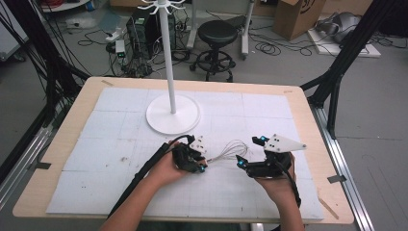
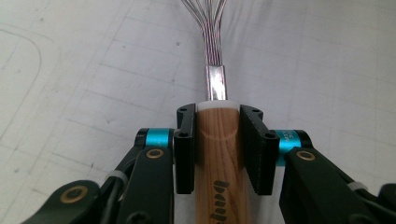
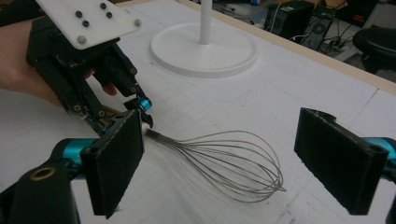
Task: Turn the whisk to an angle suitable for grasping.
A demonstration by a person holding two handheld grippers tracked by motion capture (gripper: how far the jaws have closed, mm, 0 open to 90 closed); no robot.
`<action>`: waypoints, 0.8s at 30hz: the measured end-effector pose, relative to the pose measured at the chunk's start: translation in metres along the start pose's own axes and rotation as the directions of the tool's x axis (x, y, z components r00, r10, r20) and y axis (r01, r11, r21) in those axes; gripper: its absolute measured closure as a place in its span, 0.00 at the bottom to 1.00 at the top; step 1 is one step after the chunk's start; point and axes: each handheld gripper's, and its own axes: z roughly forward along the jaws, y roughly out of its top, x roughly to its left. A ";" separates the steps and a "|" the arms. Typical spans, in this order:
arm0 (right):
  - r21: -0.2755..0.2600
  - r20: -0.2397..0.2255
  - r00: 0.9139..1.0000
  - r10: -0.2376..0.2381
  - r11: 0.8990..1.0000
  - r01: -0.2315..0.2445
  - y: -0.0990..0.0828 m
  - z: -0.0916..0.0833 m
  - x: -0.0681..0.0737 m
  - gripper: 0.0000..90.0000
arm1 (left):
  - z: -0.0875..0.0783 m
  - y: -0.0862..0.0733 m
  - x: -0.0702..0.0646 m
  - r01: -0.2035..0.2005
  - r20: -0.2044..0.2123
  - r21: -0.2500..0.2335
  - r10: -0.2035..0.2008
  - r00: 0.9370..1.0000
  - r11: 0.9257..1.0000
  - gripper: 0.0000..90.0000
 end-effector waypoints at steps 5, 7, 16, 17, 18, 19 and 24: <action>0.007 0.000 1.000 0.003 1.000 -0.003 -0.001 0.001 -0.001 0.17 | -0.001 0.000 0.000 -0.008 -0.018 -0.006 0.007 1.000 1.000 0.75; 0.012 0.000 1.000 0.013 1.000 -0.013 -0.002 0.002 0.000 0.17 | -0.008 0.001 0.001 0.006 -0.018 -0.048 -0.007 1.000 0.999 0.72; 0.021 -0.009 1.000 0.002 1.000 -0.002 -0.001 0.006 0.004 0.17 | -0.045 -0.002 -0.001 0.032 -0.019 -0.161 -0.035 0.999 0.987 0.59; 0.025 -0.008 1.000 0.000 1.000 0.000 -0.001 0.006 0.004 0.17 | -0.050 -0.005 -0.002 0.033 -0.025 -0.170 -0.038 0.999 0.985 0.57; 0.025 -0.008 1.000 0.000 1.000 0.000 -0.001 0.006 0.004 0.17 | -0.054 -0.007 -0.002 0.037 -0.030 -0.176 -0.043 0.999 0.984 0.57; 0.025 -0.006 1.000 -0.002 1.000 0.002 -0.001 0.006 0.004 0.17 | -0.061 -0.012 -0.003 0.043 -0.042 -0.189 -0.052 0.998 0.981 0.56; 0.038 -0.014 1.000 -0.010 0.999 0.010 -0.001 0.010 0.007 0.17 | -0.090 -0.036 -0.003 0.083 -0.100 -0.266 -0.113 0.989 0.960 0.49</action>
